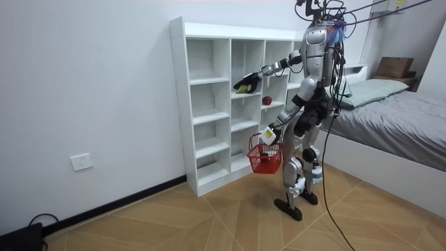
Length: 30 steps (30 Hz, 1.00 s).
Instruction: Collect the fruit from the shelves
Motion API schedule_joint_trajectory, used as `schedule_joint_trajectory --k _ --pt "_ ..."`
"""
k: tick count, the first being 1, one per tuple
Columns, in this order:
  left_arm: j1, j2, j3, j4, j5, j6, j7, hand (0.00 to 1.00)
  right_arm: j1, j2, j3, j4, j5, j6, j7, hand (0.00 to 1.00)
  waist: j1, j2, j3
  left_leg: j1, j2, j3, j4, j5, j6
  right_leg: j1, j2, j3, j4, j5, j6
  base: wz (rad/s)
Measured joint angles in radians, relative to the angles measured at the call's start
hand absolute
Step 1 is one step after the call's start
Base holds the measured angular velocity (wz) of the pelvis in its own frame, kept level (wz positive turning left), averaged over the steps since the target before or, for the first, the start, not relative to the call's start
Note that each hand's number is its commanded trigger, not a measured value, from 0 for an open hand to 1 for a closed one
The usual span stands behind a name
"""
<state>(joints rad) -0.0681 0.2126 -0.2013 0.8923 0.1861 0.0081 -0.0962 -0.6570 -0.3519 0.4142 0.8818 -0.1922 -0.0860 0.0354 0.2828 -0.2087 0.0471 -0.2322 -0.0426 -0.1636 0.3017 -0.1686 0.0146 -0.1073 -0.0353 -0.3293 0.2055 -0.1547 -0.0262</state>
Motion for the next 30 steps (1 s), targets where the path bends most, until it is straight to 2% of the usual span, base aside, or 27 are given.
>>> schedule_joint_trajectory --k 15,16,17,18,19,21,22,27,28,30 --pt "-0.004 0.006 -0.041 0.014 -0.077 -0.035 -0.002 1.00 0.000 0.000 0.010 0.005 0.007 -0.014 -0.009 0.00 -0.001 -0.006 0.0015 0.004 0.000 0.000 -0.004 0.001 0.000 0.001 0.000 0.002 0.000 0.000 0.000 0.00" --pt "-0.004 0.006 -0.041 0.014 -0.077 -0.037 -0.002 1.00 0.000 0.000 0.010 0.004 0.007 -0.018 -0.011 0.05 -0.001 -0.006 0.0017 0.004 0.000 0.000 -0.004 0.001 0.000 0.001 0.000 0.001 0.000 0.000 0.000 0.00" --pt "-0.004 0.006 -0.041 0.014 -0.077 -0.038 -0.002 1.00 0.000 0.000 0.010 0.004 0.007 -0.020 -0.012 0.23 -0.001 -0.006 0.0018 0.004 0.000 0.001 -0.004 0.001 0.000 0.001 0.000 0.001 0.000 0.000 0.000 0.00" --pt "-0.004 0.005 -0.041 0.015 -0.077 -0.041 -0.002 1.00 0.000 0.000 0.010 0.004 0.006 -0.023 -0.014 0.53 -0.001 -0.006 0.0024 0.004 0.000 0.001 -0.004 0.001 0.000 0.001 0.000 0.001 0.000 0.000 0.000 0.00" --pt "-0.004 0.005 -0.041 0.016 -0.077 -0.043 -0.002 1.00 0.000 0.000 0.011 0.004 0.006 -0.024 -0.016 0.55 -0.001 -0.006 0.0032 0.004 0.000 0.001 -0.004 0.001 0.000 0.001 0.000 0.001 0.000 0.000 0.000 0.00" --pt "-0.004 0.005 -0.041 0.016 -0.077 -0.044 -0.002 1.00 0.000 0.000 0.011 0.004 0.007 -0.025 -0.022 0.69 -0.001 -0.006 0.0036 0.003 0.000 0.001 -0.004 0.001 0.000 0.001 0.000 0.000 0.000 0.000 0.000 0.00" --pt "-0.004 0.005 -0.041 0.016 -0.077 -0.044 -0.002 1.00 0.000 0.000 0.012 0.004 0.007 -0.025 -0.025 0.73 -0.001 -0.006 0.0037 0.003 0.000 0.001 -0.004 0.001 0.000 0.001 0.000 0.000 0.000 0.000 0.000 0.00" --pt "-0.004 0.005 -0.041 0.018 -0.077 -0.045 -0.002 1.00 -0.001 0.000 0.015 0.001 0.007 -0.034 -0.077 0.81 -0.001 -0.005 0.0042 0.004 0.000 0.001 -0.006 0.001 0.000 0.001 0.000 0.000 -0.001 0.000 0.000 0.00" --pt "-0.004 0.005 -0.041 0.020 -0.077 -0.045 -0.001 1.00 -0.001 0.000 0.015 0.001 0.007 -0.035 -0.080 0.87 -0.001 -0.005 0.0043 0.004 0.000 0.001 -0.007 0.001 0.000 0.001 0.000 0.000 -0.001 0.000 0.000 0.00" --pt "-0.004 0.005 -0.041 0.022 -0.077 -0.045 -0.001 1.00 -0.005 0.000 0.014 0.001 0.008 -0.036 -0.092 0.88 0.000 -0.005 0.0045 0.006 0.000 0.001 -0.010 0.001 0.000 0.001 -0.001 0.000 -0.001 0.000 0.000 0.00"
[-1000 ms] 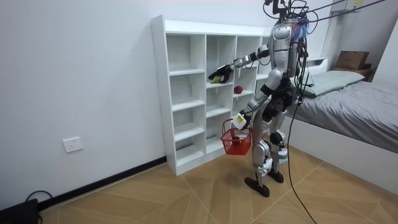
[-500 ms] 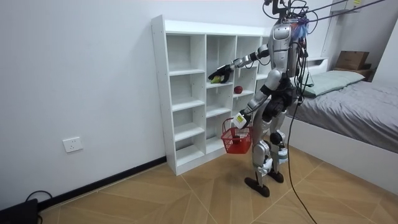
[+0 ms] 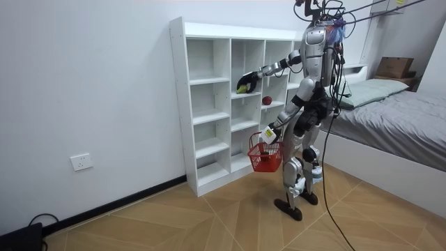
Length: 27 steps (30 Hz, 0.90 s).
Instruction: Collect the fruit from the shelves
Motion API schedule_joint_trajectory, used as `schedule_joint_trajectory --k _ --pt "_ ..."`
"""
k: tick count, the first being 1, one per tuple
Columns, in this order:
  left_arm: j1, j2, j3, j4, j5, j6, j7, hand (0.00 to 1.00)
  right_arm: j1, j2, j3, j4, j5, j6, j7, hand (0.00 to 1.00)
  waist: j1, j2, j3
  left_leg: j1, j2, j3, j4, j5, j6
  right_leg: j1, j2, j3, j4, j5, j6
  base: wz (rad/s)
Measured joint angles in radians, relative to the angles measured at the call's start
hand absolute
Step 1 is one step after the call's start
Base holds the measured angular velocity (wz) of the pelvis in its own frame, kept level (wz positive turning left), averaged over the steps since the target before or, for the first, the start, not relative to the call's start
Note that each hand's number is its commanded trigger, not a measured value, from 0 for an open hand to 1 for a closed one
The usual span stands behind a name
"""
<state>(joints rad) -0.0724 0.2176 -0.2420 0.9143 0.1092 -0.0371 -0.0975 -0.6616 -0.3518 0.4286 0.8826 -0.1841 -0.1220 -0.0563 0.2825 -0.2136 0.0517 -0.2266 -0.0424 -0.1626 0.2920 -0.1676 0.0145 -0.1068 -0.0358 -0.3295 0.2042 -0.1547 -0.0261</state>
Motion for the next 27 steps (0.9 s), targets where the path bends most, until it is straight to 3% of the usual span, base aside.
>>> schedule_joint_trajectory --k 1,6,21,27 --pt "0.000 0.000 0.000 0.000 0.000 0.000 0.000 1.00 -0.005 0.000 0.000 0.001 0.000 0.000 -0.002 0.94 0.000 0.001 0.0004 0.000 0.000 0.000 -0.001 0.000 0.000 0.000 0.000 0.000 0.000 0.000 0.000 0.00" --pt "-0.001 -0.001 0.001 0.001 0.000 0.000 0.000 1.00 -0.008 0.000 0.002 0.000 0.000 -0.001 0.006 1.00 -0.001 0.001 0.0007 0.003 0.001 0.001 -0.006 0.000 0.000 0.000 0.000 0.000 -0.001 0.000 0.000 0.00" --pt "-0.010 -0.005 0.023 0.022 0.000 0.004 -0.003 1.00 -0.015 0.000 -0.018 0.020 0.040 0.014 0.015 1.00 0.002 0.007 0.0037 -0.007 0.000 0.007 -0.001 0.003 0.002 -0.007 -0.003 -0.002 0.001 0.000 0.000 0.00" --pt "-0.010 -0.009 0.023 0.015 0.000 0.019 -0.003 1.00 -0.020 0.000 -0.022 0.041 0.071 0.036 0.015 1.00 0.005 0.013 0.0005 -0.008 -0.001 0.007 0.001 0.006 0.005 -0.008 -0.007 -0.002 0.002 0.002 0.003 0.00"
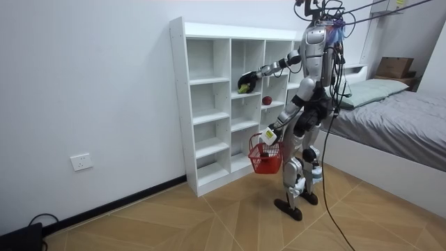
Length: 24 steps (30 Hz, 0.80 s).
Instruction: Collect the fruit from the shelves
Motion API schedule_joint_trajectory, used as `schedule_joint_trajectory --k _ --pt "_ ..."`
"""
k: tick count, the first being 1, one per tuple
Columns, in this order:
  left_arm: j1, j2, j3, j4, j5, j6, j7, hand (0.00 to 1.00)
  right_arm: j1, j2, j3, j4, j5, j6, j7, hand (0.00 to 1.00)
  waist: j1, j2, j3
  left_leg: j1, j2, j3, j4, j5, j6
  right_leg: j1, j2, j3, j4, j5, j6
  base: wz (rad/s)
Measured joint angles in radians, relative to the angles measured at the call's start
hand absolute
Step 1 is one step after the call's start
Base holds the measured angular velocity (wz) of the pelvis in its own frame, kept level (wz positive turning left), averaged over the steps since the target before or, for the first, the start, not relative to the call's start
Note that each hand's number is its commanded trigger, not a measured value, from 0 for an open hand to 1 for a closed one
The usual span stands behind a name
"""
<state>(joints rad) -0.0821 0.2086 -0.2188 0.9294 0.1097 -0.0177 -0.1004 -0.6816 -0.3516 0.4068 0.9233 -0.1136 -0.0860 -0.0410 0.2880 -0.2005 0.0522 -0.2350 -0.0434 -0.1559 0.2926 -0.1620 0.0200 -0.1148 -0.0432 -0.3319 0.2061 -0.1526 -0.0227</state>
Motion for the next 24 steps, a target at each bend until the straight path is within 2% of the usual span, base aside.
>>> schedule_joint_trajectory --k 5,6,8,13,16,24 --pt "0.000 -0.001 -0.004 -0.010 0.000 0.012 0.001 1.00 -0.005 0.000 -0.007 0.019 0.017 0.004 0.000 1.00 -0.003 0.014 -0.0063 -0.001 -0.002 -0.006 0.013 0.001 0.002 0.006 -0.004 -0.011 -0.001 0.002 0.003 0.06" --pt "0.000 -0.006 -0.005 -0.010 0.000 0.013 0.001 1.00 -0.007 0.000 -0.009 0.026 0.043 0.012 -0.001 1.00 -0.009 0.019 -0.0094 0.000 -0.005 -0.016 0.014 0.003 0.005 0.011 -0.007 -0.026 -0.001 0.003 0.004 0.18" --pt "0.000 -0.014 -0.012 -0.010 0.000 0.017 0.002 1.00 -0.008 0.000 -0.011 0.047 0.087 0.019 -0.001 1.00 -0.004 0.028 -0.0128 0.002 -0.007 -0.019 0.016 0.004 0.007 0.016 -0.009 -0.028 -0.001 0.004 0.006 0.13" --pt "0.005 -0.035 -0.010 -0.009 0.000 0.025 0.010 1.00 0.002 0.015 -0.053 0.046 0.202 0.022 0.002 1.00 -0.004 0.060 -0.0157 0.003 -0.017 -0.023 0.009 0.010 0.015 0.019 -0.018 -0.031 0.001 0.005 0.013 0.04" --pt "0.005 -0.038 -0.009 -0.008 0.000 0.025 0.010 1.00 0.015 0.039 -0.103 0.045 0.233 0.020 0.002 1.00 -0.005 0.060 -0.0159 0.004 -0.021 -0.021 0.007 0.016 0.019 0.012 -0.024 -0.031 0.008 0.006 0.015 0.00" --pt "0.006 -0.032 0.001 -0.007 0.001 0.024 0.011 1.00 0.034 0.046 -0.120 0.030 0.270 0.011 0.009 1.00 -0.008 0.058 -0.0165 0.005 -0.022 -0.017 0.007 0.018 0.023 0.009 -0.028 -0.027 0.012 0.009 0.020 0.00"
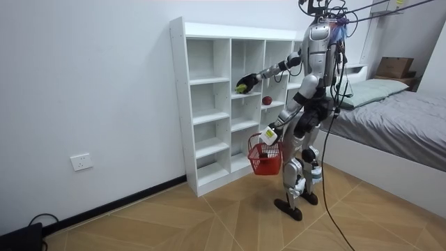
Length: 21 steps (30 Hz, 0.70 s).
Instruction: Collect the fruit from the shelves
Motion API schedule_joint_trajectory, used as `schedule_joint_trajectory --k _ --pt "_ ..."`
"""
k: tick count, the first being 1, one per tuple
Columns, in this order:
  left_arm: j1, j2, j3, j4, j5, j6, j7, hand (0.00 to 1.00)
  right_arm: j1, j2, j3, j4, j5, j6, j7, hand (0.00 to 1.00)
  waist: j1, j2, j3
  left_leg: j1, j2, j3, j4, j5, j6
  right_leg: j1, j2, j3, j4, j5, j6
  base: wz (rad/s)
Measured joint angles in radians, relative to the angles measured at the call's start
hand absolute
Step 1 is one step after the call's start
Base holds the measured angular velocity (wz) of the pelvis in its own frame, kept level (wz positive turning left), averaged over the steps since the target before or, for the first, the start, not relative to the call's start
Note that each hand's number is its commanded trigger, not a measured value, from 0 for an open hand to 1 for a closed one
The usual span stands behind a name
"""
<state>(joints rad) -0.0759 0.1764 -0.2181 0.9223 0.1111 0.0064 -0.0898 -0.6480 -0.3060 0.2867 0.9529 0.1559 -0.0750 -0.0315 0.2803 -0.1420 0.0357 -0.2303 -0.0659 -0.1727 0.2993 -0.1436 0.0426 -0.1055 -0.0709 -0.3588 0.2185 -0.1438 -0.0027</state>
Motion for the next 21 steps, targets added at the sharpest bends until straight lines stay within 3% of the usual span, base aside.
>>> schedule_joint_trajectory --k 8,11,15,21 --pt "0.005 -0.010 -0.003 0.007 0.000 -0.005 0.022 1.00 0.067 0.055 -0.006 -0.077 0.047 -0.025 0.002 1.00 -0.041 0.003 -0.0011 0.005 0.004 0.024 -0.001 0.000 0.001 0.001 -0.001 0.009 -0.001 0.000 0.000 -0.04" --pt "0.008 -0.028 -0.004 0.011 -0.010 -0.005 0.023 1.00 0.143 0.086 -0.032 -0.162 0.068 -0.035 0.017 1.00 -0.069 0.029 -0.0071 0.011 0.007 0.052 -0.010 0.002 0.006 -0.005 0.000 0.040 -0.001 0.004 0.005 -0.26" --pt "0.017 -0.054 -0.013 0.023 -0.061 -0.005 0.021 1.00 0.205 0.122 -0.029 -0.217 0.083 -0.038 0.054 1.00 -0.108 0.078 -0.0327 0.032 0.011 0.091 -0.036 0.010 0.013 -0.012 -0.005 0.072 0.004 0.009 0.007 -0.26" --pt "0.026 -0.062 -0.009 0.023 -0.060 -0.013 0.022 1.00 0.285 0.146 -0.031 -0.303 0.066 -0.033 0.110 1.00 -0.151 0.087 -0.0305 0.049 0.016 0.108 -0.048 0.012 0.012 -0.009 -0.002 0.085 0.005 0.011 0.005 -0.09"
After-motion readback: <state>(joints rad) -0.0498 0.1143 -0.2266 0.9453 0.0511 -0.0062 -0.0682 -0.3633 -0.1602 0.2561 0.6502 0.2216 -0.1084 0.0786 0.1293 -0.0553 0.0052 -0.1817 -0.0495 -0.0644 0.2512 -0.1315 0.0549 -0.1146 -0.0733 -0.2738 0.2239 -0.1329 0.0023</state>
